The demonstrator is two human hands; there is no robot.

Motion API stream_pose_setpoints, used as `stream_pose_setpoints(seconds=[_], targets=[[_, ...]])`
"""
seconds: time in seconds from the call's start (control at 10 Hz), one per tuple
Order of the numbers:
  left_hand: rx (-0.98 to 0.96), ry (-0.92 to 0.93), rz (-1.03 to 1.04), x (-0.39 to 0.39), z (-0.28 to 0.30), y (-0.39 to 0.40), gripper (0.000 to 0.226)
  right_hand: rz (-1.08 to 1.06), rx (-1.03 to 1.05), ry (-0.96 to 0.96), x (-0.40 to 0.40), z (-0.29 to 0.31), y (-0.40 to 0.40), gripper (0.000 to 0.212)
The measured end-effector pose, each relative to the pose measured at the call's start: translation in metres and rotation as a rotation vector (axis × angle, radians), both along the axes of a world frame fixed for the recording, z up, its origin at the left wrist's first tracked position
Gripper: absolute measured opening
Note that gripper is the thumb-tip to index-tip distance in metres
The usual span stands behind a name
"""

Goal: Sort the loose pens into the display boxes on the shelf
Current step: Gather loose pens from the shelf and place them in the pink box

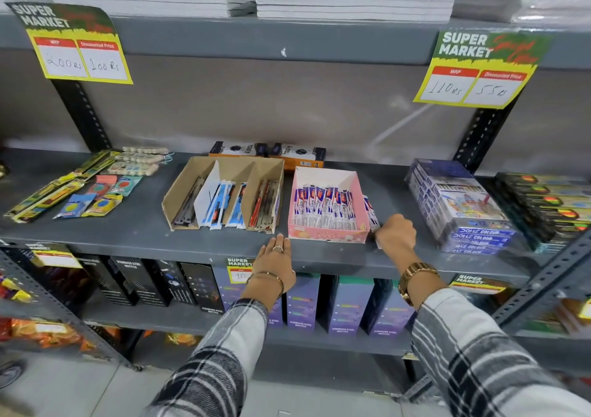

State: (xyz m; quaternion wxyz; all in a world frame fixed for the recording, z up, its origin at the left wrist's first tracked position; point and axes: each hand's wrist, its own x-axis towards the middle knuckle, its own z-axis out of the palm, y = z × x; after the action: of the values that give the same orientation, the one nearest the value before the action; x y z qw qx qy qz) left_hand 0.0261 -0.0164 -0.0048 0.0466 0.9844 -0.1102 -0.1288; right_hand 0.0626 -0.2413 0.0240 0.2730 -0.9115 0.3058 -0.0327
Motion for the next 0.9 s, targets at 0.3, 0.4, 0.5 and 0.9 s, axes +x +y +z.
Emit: stream_pose_setpoints(seconds=[0.3, 0.4, 0.5, 0.9], targets=[[-0.008, -0.001, 0.006, 0.0, -0.001, 0.001, 0.069, 0.008, -0.021, 0.032, 0.0, 0.001, 0.006, 0.033], [-0.007, -0.005, 0.008, 0.0, -0.001, 0.0, 0.07, 0.02, -0.079, 0.041, -0.001, 0.002, 0.011, 0.033], [-0.006, -0.008, 0.008, 0.0, -0.001, 0.001, 0.07, 0.038, -0.12, 0.052, 0.0, 0.002, 0.013, 0.033], [-0.015, -0.005, 0.004, 0.002, -0.004, 0.003, 0.069, -0.088, -0.032, -0.028, 0.001, -0.005, 0.012, 0.031]])
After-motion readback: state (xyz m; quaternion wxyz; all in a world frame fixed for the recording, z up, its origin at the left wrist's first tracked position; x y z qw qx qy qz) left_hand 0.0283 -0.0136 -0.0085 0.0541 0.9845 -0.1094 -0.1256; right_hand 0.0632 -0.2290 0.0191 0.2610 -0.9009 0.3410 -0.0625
